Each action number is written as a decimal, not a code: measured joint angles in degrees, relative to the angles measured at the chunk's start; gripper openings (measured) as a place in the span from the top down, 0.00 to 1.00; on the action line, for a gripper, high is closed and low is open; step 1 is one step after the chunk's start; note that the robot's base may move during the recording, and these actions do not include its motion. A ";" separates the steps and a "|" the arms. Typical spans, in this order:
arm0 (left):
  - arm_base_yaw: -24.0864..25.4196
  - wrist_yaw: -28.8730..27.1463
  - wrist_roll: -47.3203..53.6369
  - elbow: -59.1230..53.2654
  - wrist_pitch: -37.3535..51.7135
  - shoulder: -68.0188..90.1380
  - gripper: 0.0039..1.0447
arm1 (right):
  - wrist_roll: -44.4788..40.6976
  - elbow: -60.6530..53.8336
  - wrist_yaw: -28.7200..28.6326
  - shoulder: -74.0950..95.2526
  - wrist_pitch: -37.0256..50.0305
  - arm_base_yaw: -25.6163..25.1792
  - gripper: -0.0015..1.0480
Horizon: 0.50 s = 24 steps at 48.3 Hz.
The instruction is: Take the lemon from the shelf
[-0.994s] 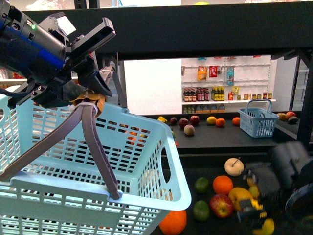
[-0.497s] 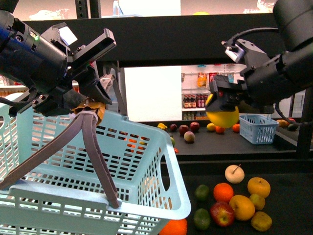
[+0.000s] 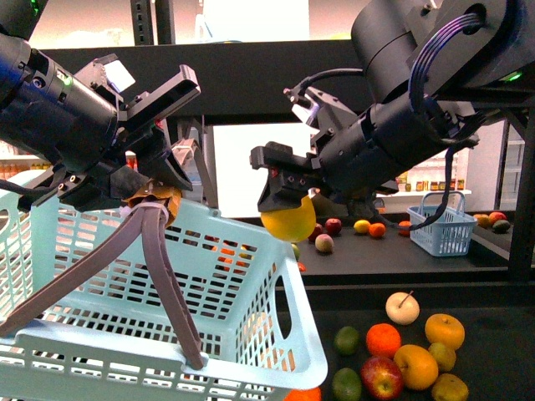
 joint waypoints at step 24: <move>0.00 0.00 -0.02 0.00 0.00 0.00 0.79 | 0.96 2.80 3.06 4.90 -1.27 6.54 0.46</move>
